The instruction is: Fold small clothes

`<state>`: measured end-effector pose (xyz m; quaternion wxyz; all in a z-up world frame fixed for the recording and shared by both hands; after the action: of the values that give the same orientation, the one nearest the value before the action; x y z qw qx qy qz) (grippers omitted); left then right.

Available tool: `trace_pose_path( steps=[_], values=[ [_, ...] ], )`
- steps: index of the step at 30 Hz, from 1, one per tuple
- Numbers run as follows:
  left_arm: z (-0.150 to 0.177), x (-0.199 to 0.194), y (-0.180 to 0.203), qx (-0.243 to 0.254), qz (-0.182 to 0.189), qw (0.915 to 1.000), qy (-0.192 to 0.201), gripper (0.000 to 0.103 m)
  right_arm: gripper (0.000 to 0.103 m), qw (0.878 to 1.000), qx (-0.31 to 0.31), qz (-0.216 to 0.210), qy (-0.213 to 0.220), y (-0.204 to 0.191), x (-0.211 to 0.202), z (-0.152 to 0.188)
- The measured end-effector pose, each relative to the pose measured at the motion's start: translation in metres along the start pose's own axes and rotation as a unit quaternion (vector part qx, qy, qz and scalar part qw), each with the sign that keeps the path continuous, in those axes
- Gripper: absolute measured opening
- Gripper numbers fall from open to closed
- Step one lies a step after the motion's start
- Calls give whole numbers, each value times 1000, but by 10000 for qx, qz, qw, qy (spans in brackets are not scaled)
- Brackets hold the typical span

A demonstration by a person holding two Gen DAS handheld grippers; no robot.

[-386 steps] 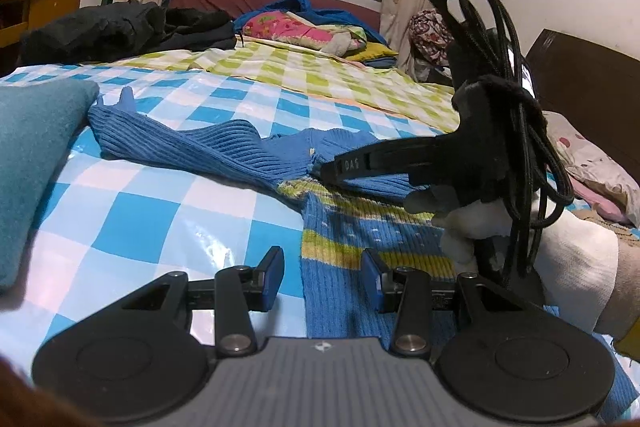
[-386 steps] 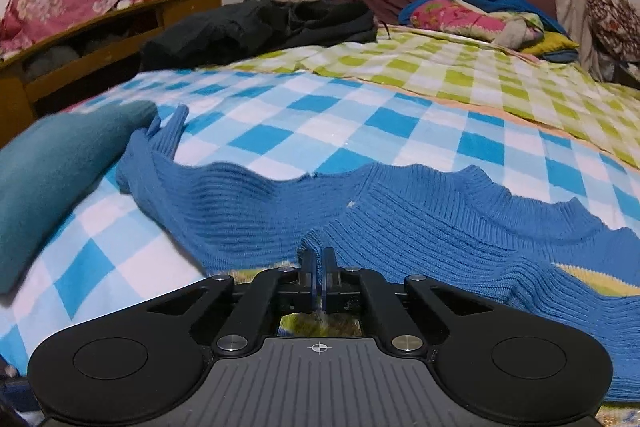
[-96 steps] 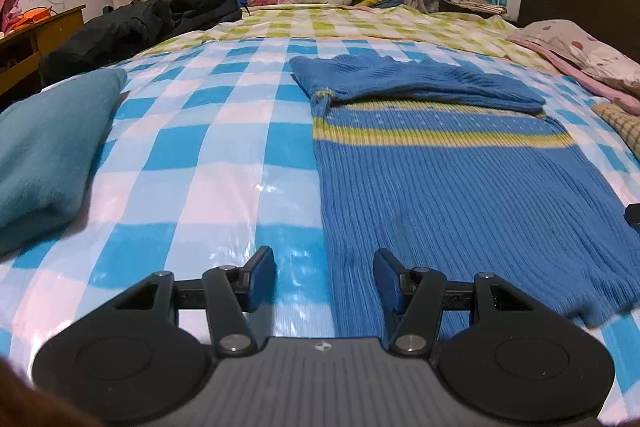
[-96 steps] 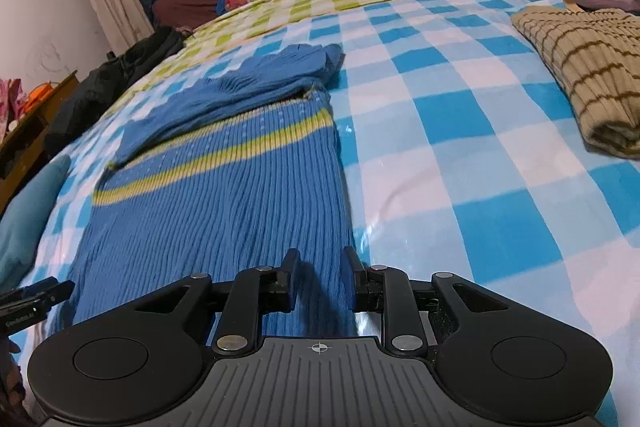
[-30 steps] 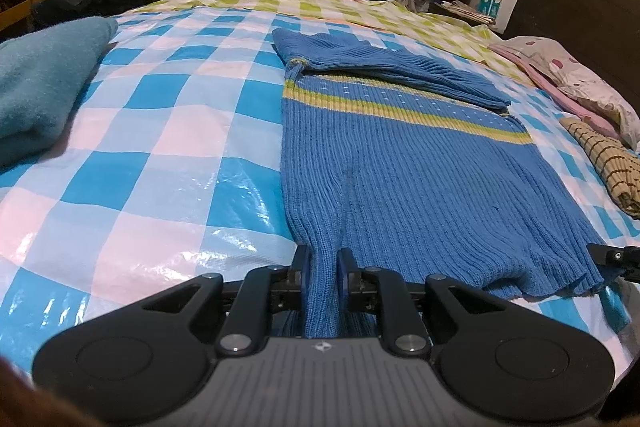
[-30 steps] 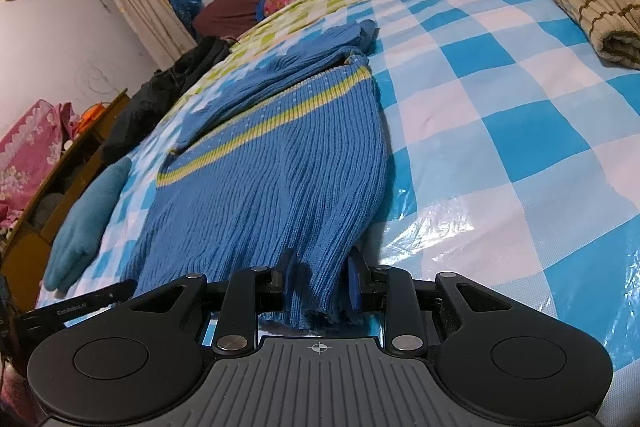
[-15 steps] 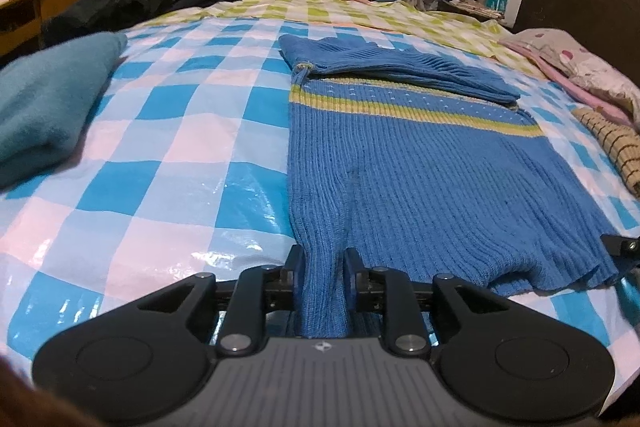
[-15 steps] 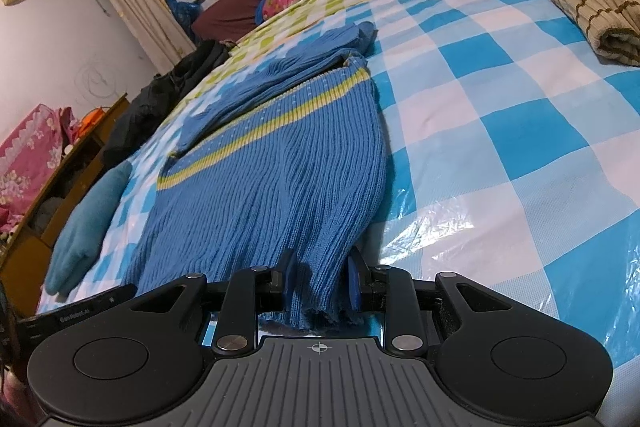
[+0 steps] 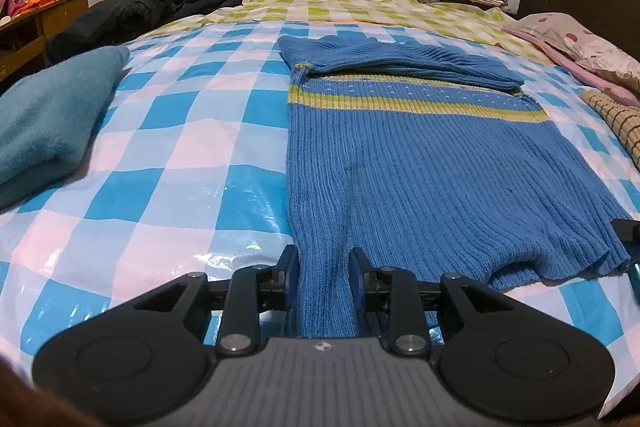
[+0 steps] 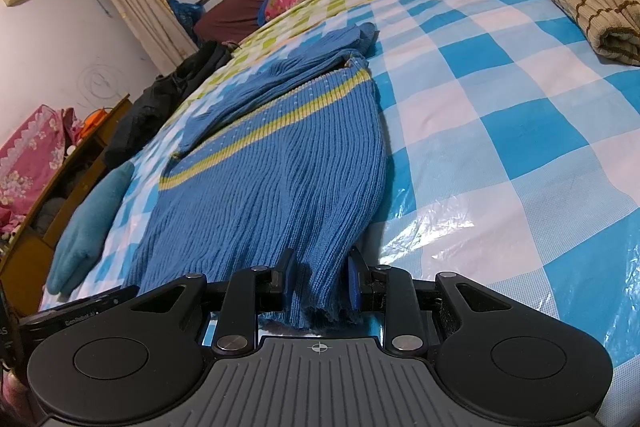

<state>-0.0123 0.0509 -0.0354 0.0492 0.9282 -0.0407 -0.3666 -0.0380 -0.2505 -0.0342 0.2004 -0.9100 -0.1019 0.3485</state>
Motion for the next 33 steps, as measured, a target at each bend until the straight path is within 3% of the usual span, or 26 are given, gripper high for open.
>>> trace_pose_path(
  steps=[6, 14, 16, 19, 21, 27, 33],
  values=[
    [0, -5, -5, -194, -14, 9998, 88, 40, 26, 10000, -5, 2, 1, 0, 0, 0],
    [1, -5, -9, -189, -24, 9998, 62, 40, 26, 10000, 8, -11, 6, 1, -1, 0],
    [1, -5, -10, -237, 54, 9997, 19, 38, 26, 10000, 15, -20, 10, 0, -1, 0],
    [0, -4, -14, -360, 157, 9992, -62, 25, 26, 10000, 18, -21, 12, 0, -1, 0],
    [0, -3, -16, -486, 306, 9982, -163, 18, 26, 10000, 20, -18, 17, 0, -1, 0],
    [-5, -3, -17, -728, 780, 9935, -392, 14, 14, 9991, 271, -308, -80, -1, 2, -2],
    [-33, -3, -24, -1426, 1550, 9769, -359, 13, 10, 9944, 675, -784, 203, -9, -1, -20]
  ],
)
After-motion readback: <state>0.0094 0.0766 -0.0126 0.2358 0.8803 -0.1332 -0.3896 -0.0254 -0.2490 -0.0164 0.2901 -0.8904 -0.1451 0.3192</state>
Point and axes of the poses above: each gripper's, at about its wrist camera, not at the fingertips, and x roughly the way its jaws point, y to its right, z to its underside, the point moved 2 cm from there along x, roughly the way its jaws point, and after that the axes turned 6 degrees about -x, right-handed, at the moved point
